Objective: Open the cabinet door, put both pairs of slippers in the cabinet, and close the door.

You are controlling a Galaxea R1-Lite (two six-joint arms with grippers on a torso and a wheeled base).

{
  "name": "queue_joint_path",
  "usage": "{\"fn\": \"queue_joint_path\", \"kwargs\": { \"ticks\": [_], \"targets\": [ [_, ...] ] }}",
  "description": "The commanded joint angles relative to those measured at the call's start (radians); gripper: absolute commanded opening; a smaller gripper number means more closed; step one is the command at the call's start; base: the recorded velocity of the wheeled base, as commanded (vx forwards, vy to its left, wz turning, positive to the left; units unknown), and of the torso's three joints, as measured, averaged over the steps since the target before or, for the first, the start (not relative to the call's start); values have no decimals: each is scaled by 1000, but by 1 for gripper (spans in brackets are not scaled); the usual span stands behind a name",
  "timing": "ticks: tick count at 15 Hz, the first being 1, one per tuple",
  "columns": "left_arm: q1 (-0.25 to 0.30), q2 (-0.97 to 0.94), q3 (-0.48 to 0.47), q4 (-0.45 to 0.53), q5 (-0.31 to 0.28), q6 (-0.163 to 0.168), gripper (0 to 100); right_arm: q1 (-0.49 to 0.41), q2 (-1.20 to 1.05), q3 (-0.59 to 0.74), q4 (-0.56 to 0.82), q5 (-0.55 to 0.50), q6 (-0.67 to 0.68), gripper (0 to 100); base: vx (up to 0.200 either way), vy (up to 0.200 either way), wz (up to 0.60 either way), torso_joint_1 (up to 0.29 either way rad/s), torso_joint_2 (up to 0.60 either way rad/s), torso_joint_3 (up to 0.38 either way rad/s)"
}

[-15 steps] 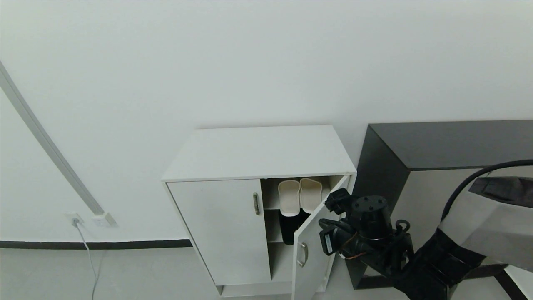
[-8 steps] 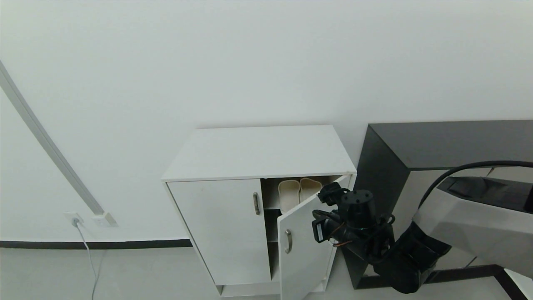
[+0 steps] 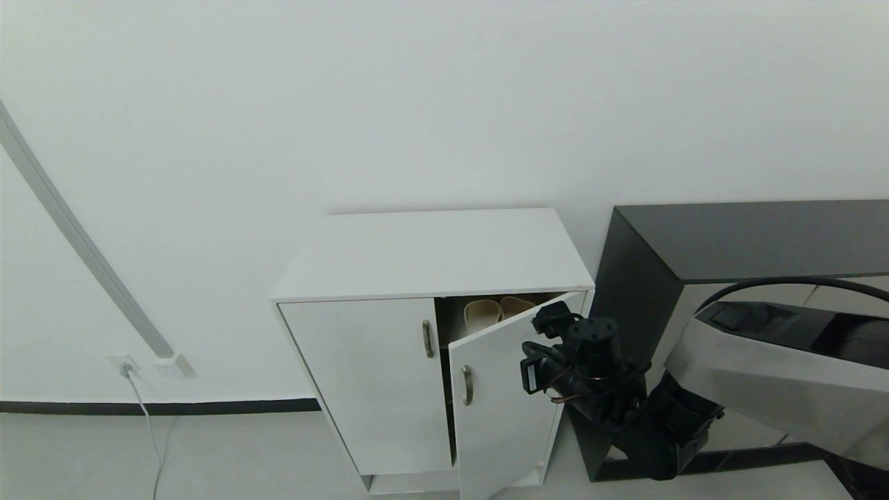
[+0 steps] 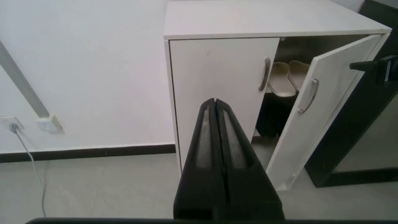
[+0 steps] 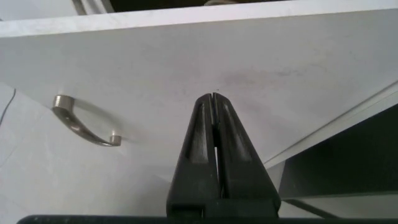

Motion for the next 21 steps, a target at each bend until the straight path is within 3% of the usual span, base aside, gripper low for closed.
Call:
{"fn": "queue_joint_path", "kwargs": {
  "ticks": [1,21],
  "targets": [
    [0,1,0,0,1,0,0,-5,21,-8,-15,0,0,0,0,0,0,0,0,0],
    [0,1,0,0,-4,2,0,-57,151,-296,-8,3,-10,0,0,0,0,0,0,0]
  ]
}}
